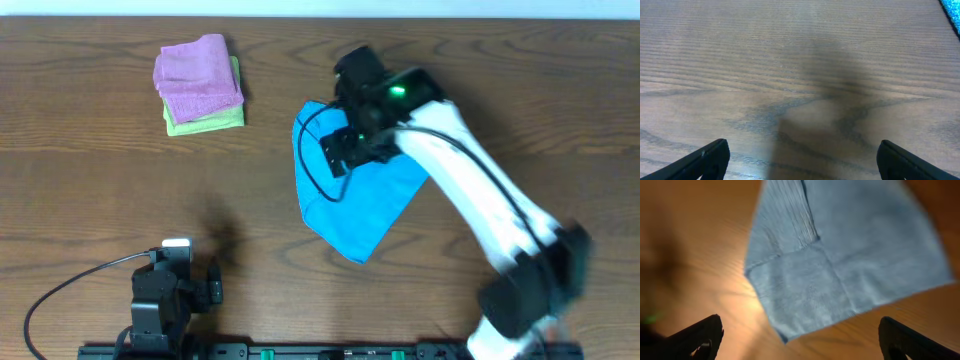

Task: Fold the cloth
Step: 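Lay the blue cloth flat on the table center with the right gripper, then release the cloth and retract the right gripper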

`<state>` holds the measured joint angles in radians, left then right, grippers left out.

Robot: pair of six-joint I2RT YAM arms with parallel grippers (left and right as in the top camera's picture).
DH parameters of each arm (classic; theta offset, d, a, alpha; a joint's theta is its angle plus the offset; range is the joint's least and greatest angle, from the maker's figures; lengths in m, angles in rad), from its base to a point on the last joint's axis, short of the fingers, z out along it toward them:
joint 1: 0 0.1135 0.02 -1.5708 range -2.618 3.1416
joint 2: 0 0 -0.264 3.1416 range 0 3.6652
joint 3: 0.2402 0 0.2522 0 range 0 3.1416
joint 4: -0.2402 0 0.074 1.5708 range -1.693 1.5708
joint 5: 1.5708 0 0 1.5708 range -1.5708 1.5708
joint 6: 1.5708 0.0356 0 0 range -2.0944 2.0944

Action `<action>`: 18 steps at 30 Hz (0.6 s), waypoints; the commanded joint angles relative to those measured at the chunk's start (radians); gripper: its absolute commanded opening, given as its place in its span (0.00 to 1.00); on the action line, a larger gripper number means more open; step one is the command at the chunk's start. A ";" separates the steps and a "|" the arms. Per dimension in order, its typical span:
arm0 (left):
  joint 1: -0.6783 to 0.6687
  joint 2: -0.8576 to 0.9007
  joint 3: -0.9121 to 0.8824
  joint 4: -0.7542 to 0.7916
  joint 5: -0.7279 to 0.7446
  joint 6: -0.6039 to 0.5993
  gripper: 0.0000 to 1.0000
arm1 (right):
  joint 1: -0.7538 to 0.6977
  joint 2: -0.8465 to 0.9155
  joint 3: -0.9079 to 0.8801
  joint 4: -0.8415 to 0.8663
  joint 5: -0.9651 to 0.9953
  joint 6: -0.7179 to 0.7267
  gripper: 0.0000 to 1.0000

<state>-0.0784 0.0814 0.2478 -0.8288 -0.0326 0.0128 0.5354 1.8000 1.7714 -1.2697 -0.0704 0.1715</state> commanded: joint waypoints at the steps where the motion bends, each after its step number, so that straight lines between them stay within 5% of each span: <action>1: 0.007 -0.006 -0.034 -0.039 0.000 0.010 0.95 | 0.001 -0.140 0.014 -0.021 0.014 -0.008 0.99; 18: 0.007 -0.006 -0.034 0.006 -0.059 0.008 0.95 | 0.001 -0.497 0.012 -0.138 0.109 0.015 0.99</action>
<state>-0.0784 0.0811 0.2462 -0.8185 -0.0574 0.0120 0.5354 1.3743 1.7744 -1.4055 0.0055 0.1726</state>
